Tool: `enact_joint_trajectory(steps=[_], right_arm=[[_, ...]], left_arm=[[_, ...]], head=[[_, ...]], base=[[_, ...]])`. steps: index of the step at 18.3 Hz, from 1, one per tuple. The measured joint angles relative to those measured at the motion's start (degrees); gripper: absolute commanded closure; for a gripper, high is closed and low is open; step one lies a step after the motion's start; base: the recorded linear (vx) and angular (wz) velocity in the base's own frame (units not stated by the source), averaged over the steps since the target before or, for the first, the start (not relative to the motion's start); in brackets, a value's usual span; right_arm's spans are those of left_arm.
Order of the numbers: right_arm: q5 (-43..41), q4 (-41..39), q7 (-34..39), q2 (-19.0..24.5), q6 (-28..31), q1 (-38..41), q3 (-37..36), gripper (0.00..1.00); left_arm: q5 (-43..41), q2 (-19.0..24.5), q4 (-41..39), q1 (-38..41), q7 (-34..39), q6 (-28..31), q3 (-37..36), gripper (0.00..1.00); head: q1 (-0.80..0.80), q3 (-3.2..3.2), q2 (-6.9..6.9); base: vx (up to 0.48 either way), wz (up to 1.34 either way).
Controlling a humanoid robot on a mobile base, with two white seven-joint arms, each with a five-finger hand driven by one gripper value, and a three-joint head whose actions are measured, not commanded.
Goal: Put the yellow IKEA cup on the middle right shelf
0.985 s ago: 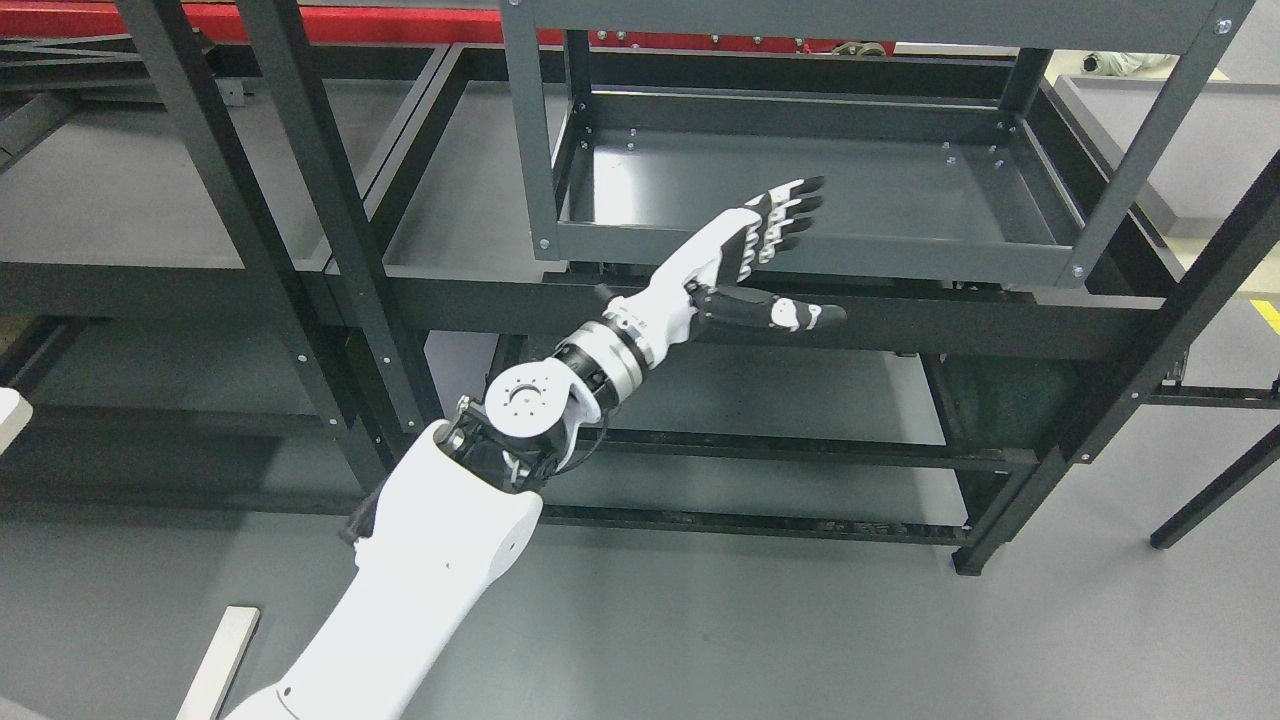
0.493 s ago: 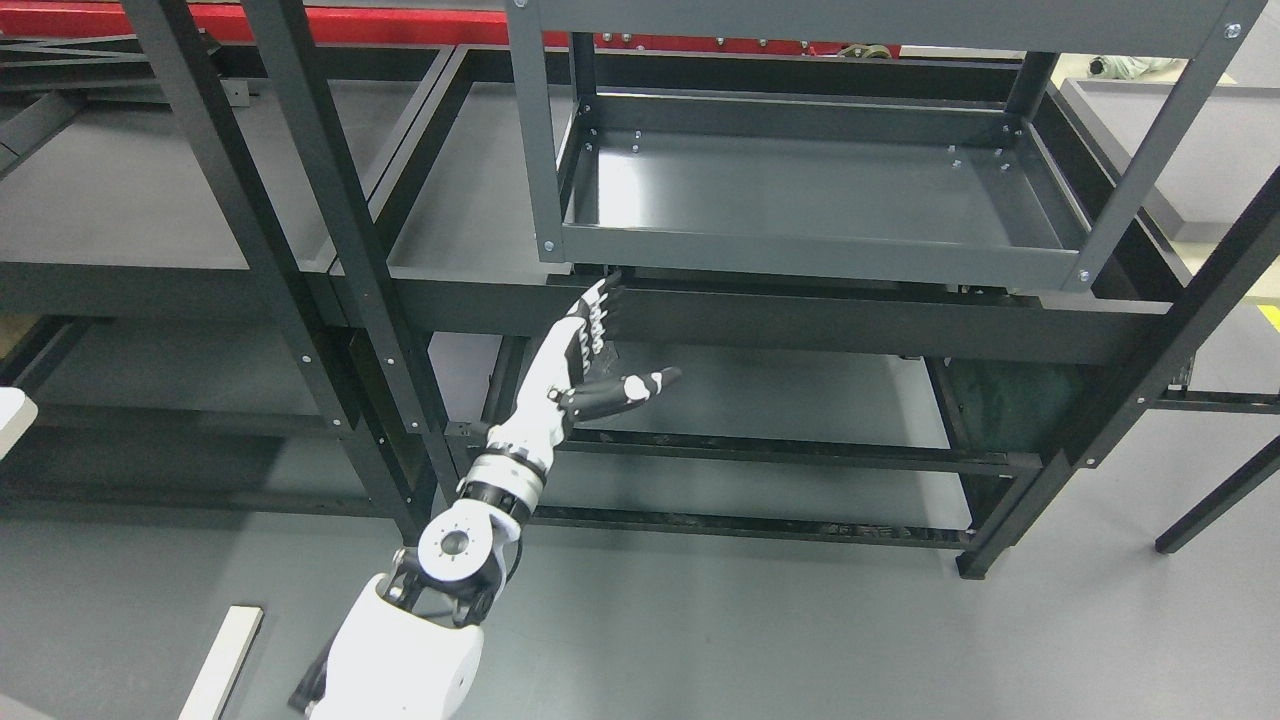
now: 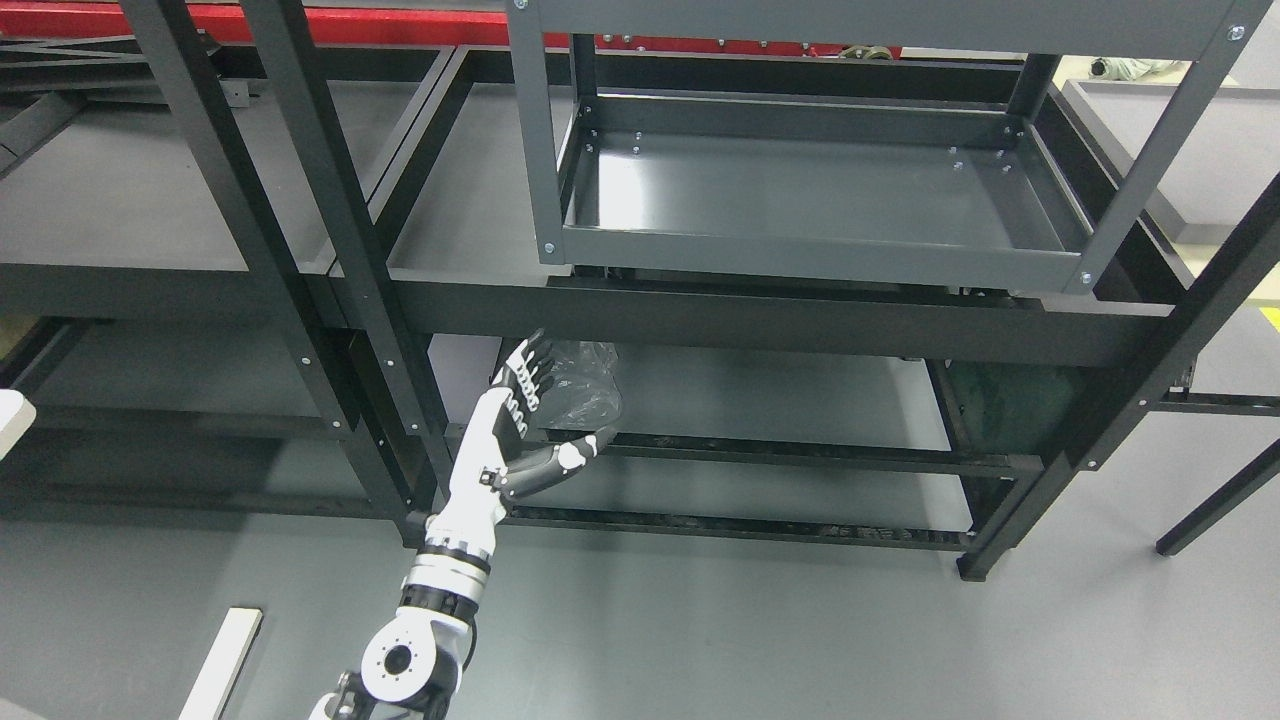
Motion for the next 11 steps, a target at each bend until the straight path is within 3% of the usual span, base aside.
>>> enact_joint_trajectory(steps=[11], right_arm=[[0.0,0.0,0.0,0.0,0.0,0.0,0.0,0.01]], left_arm=[[-0.1,0.0,-4.4,5.0,0.0,-0.2,4.1,0.01]], head=[[0.0,0.0,0.0]], base=[[0.0,-0.01]])
